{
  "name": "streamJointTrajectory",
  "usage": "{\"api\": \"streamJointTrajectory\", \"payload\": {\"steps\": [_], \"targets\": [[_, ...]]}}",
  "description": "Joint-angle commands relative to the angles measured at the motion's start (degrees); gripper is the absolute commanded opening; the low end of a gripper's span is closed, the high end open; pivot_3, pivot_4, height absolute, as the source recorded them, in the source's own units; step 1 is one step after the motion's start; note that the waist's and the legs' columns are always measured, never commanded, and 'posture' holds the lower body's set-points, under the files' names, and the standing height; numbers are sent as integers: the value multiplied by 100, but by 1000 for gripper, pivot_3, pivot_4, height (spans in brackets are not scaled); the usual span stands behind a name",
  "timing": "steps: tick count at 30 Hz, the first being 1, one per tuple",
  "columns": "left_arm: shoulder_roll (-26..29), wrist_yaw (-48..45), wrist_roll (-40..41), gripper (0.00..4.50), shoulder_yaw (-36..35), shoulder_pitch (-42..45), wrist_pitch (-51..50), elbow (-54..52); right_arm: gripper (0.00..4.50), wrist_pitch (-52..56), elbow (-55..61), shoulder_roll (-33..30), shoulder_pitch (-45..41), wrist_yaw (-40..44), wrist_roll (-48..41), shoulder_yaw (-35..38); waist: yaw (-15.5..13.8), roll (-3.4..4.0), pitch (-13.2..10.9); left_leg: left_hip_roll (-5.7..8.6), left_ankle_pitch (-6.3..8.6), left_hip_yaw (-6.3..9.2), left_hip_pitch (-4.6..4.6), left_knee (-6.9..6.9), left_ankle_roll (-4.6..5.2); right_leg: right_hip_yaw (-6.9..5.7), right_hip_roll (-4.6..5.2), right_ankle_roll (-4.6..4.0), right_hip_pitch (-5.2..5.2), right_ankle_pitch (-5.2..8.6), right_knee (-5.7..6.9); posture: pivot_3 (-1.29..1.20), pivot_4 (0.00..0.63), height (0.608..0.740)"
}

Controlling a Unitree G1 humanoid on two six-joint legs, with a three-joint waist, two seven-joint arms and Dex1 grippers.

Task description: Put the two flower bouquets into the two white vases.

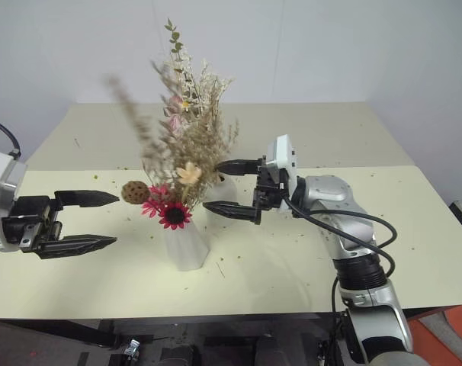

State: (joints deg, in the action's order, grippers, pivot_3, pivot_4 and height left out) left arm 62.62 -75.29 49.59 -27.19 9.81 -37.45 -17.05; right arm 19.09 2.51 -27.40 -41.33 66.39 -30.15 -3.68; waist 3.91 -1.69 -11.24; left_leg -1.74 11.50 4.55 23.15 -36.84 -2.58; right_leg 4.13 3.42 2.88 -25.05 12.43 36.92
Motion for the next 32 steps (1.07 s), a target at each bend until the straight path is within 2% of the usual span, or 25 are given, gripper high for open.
{"api": "streamJointTrajectory", "payload": {"steps": [1, 9, 16, 23, 32], "targets": [[52, 3, 66, 4500, -353, -104, 8, -139, 4465, -164, -145, -428, -17, 267, 58, 283, 1, 0, 0, -1, 0, 0, 0, 0, 0, 0, 0, -2, 0, 1, 0, 0, 150, 740], [-44, 164, 143, 4500, -767, -521, -88, -371, 4465, -257, -833, -1412, 88, 809, 120, 697, 1, 0, 0, -2, 0, -2, -1, 0, 0, 0, -1, -5, 0, 3, -1, 0, 150, 740], [-149, 268, 148, 4500, -1249, -977, -152, -547, 4465, -360, -1192, -2090, 580, 862, 365, 1027, 8, 0, 0, -4, 0, -5, -3, 0, 1, 2, -2, -10, 0, 6, -1, 0, 150, 740], [-206, 321, 114, 4500, -1447, -1194, -104, -502, 4465, -233, -1042, -2418, 957, 827, 322, 1269, 11, 0, 0, -7, 0, -9, -9, 0, 1, 4, -4, -12, 2, 8, 0, 0, 150, 740], [-278, 421, 142, 4500, -1296, -1174, -63, -537, 4465, -66, -757, -2498, 1209, 771, 261, 1392, 7, 0, 0, -8, 0, -10, -10, 0, 0, 4, -5, -14, 3, 9, 2, 0, 150, 740]]}}
